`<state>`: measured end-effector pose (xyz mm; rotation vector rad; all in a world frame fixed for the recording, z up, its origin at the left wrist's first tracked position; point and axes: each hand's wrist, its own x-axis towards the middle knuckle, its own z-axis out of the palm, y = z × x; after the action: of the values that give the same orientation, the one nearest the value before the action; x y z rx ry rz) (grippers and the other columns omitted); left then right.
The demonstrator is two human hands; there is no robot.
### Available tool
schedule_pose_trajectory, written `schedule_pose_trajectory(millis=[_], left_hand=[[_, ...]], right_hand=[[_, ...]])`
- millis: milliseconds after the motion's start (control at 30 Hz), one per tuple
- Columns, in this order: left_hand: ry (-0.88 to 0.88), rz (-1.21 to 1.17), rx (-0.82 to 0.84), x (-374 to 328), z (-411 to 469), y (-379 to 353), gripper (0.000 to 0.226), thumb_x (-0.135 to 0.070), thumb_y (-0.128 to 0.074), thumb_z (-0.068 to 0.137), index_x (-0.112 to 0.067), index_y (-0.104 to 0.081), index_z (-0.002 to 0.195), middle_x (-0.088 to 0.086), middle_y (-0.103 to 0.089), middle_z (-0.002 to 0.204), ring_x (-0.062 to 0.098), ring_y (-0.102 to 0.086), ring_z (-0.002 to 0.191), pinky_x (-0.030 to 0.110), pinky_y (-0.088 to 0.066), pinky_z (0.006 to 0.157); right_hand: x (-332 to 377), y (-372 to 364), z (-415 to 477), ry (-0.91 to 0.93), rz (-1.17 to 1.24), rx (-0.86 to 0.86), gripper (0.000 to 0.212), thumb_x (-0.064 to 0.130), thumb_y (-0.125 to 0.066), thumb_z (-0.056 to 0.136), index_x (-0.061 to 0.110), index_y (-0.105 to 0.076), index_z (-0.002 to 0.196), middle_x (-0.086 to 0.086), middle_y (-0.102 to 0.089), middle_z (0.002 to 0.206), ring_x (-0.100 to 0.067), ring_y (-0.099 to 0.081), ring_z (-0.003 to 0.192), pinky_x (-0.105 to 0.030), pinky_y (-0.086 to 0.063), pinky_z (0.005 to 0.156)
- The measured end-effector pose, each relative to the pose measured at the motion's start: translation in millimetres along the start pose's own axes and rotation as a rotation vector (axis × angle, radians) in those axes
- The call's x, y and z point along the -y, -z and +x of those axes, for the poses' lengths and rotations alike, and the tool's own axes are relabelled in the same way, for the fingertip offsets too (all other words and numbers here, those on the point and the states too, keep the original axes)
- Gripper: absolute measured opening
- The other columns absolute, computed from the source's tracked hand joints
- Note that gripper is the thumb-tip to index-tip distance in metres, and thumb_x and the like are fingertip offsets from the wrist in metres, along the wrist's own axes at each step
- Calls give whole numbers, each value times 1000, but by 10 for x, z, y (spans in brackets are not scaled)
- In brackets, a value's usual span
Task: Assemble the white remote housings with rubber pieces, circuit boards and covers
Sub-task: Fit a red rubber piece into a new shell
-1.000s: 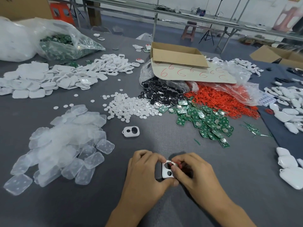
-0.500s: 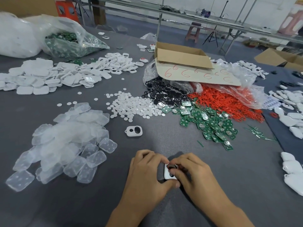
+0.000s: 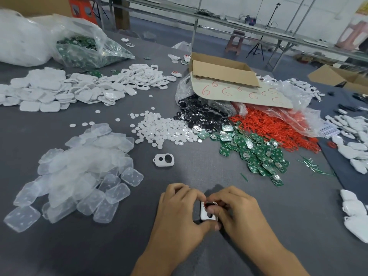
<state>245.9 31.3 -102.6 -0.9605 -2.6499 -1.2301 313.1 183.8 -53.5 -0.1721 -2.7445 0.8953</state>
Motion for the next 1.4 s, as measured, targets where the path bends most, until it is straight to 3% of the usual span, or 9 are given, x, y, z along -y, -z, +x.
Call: schedule_pose_trajectory(millis=[167, 300, 533, 633, 767, 900, 1067, 1200, 1400], left_hand=[[9, -2, 9, 11, 9, -14, 56, -76, -70, 53, -42, -59, 97, -34, -55, 97, -2, -39, 113, 24, -31, 89], [24, -33, -5, 18, 28, -15, 60, -77, -68, 47, -39, -62, 93, -33, -54, 95, -3, -39, 109, 21, -30, 89], [148, -169, 26, -17, 15, 19, 65, -70, -77, 39, -44, -51, 93, -32, -55, 95, -12, -34, 112, 12, -31, 85], [219, -215, 58, -36, 21, 28, 72, -61, -86, 37, -49, -44, 94, -28, -55, 97, -14, -35, 107, 12, -34, 77], [237, -215, 65, -41, 25, 19, 73, -59, -89, 36, -50, -44, 93, -26, -51, 99, -15, -38, 102, 11, -34, 73], [239, -212, 70, -27, 18, 18, 71, -60, -89, 36, -49, -47, 92, -25, -49, 100, -14, -38, 101, 11, -33, 73], [230, -201, 72, -44, 1, 41, 68, -63, -86, 39, -48, -48, 93, -29, -48, 100, -13, -40, 101, 14, -34, 76], [175, -159, 32, -80, -24, 51, 64, -61, -87, 46, -44, -50, 96, -41, -38, 114, -15, -36, 109, 14, -35, 80], [73, -98, -80, -166, -16, 82, 45, -57, -78, 60, -33, -56, 92, -26, -56, 88, 1, -50, 103, 29, -47, 87]], right_hand=[[2, -2, 45, 3, -33, 19, 29, 1, -80, 75, 29, -76, 83, 16, -61, 81, -5, -63, 75, -16, -47, 66], [-16, 18, 121, -19, -10, 46, 27, 4, -84, 70, 29, -76, 75, 16, -62, 74, -3, -61, 75, -10, -43, 66], [-75, 77, 185, 100, -4, 137, 25, 10, -83, 74, 31, -76, 87, 17, -66, 73, 0, -64, 76, -8, -42, 66], [-104, 137, 308, 68, 122, 254, 26, 13, -84, 72, 29, -75, 90, 19, -73, 71, -4, -70, 74, -18, -50, 68], [-172, 174, 476, -39, 236, 412, 22, 19, -89, 68, 27, -76, 84, 11, -75, 70, -3, -69, 68, -19, -47, 62], [-200, 180, 606, -89, 344, 540, 19, 14, -91, 68, 17, -76, 80, -1, -77, 73, -12, -73, 71, -24, -50, 67], [-123, 172, 795, -141, 215, 673, 21, 15, -94, 65, 13, -75, 74, -4, -76, 74, -9, -66, 67, -28, -50, 70], [-52, 161, 691, -186, 169, 568, 19, 19, -94, 63, 24, -76, 65, 7, -71, 62, 3, -55, 55, -16, -41, 58], [0, 34, 23, -229, 142, 4, 23, 20, -83, 79, 41, -78, 89, 14, -69, 80, -6, -65, 78, -15, -47, 70]])
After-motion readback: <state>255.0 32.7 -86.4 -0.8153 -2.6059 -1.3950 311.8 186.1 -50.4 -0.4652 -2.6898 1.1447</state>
